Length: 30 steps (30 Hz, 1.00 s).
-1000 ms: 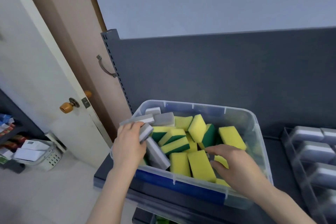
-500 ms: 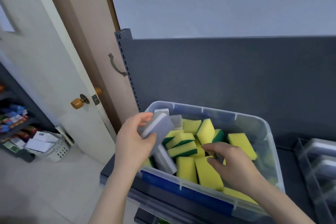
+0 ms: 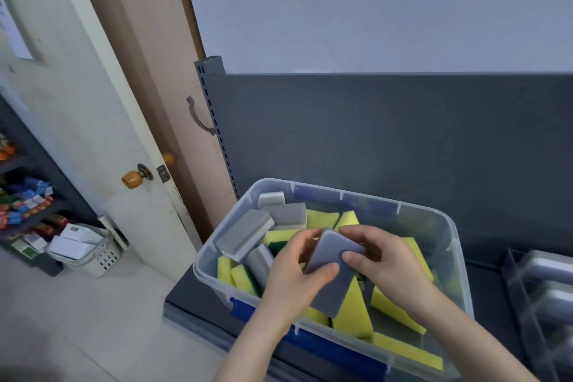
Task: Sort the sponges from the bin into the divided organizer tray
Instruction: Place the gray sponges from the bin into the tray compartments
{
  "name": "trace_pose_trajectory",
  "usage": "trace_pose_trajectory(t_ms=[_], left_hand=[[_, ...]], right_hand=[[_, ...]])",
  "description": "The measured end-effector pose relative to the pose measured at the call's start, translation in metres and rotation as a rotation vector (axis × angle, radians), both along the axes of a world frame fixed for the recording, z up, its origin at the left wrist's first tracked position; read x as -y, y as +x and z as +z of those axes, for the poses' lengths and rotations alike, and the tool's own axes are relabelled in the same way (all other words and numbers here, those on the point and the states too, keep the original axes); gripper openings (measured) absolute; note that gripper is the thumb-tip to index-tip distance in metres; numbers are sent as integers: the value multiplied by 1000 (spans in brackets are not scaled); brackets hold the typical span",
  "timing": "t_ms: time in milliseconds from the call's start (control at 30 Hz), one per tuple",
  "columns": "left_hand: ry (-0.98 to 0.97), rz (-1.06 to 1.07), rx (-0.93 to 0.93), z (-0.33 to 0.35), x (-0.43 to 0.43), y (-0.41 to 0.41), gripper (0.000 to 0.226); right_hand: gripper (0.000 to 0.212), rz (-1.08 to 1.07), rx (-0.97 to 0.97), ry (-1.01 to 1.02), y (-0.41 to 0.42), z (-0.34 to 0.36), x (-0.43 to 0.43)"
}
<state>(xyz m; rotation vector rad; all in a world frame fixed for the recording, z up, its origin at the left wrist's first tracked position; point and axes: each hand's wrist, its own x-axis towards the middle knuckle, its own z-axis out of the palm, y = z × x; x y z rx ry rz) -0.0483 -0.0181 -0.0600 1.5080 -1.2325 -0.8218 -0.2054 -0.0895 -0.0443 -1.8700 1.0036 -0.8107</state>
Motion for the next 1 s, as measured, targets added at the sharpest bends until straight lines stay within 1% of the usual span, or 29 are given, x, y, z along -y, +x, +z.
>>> trace_pose_trajectory(t_ms=[100,233,367,433,500,533,600,633,700,767,867,933,1000], left_hand=[[-63,104,43,0,0,9,44],[-134,358,-31,9,-8,50,46],[-207,564,-7,21,-16,96,45],[-228,642,-7,25,-18,112,44],[-244,694,-10,26,-19,125,44],[-254,708,-10,26,-19,129,44],[-273,721,-9,24,-21,136,44],[-277,722,-7,22,-22,138,44],[-280,714,-5,19,-23,140,44],[-283,701,-11,17,-23,140,44],[-291,690,-17,14,-23,140,44],[-299,683,-16,14,-22,138,44],[-304,671,-10,16,-22,137,45]], right_hand=[[35,54,-55,-43,11,3,8],[32,76,-120,-99,35,2,21],[33,228,-224,-185,80,-2,23],[35,288,-278,-260,106,-2,24],[43,331,-354,-386,129,-3,29],[51,361,-416,-449,139,-5,31],[65,439,-555,-533,156,-10,38],[69,473,-616,-560,163,-13,41],[69,521,-720,-574,173,-20,47],[65,533,-780,-550,179,-27,55],[60,497,-746,-515,182,-33,62],[58,446,-672,-493,180,-33,62],[51,345,-585,-491,175,-29,61]])
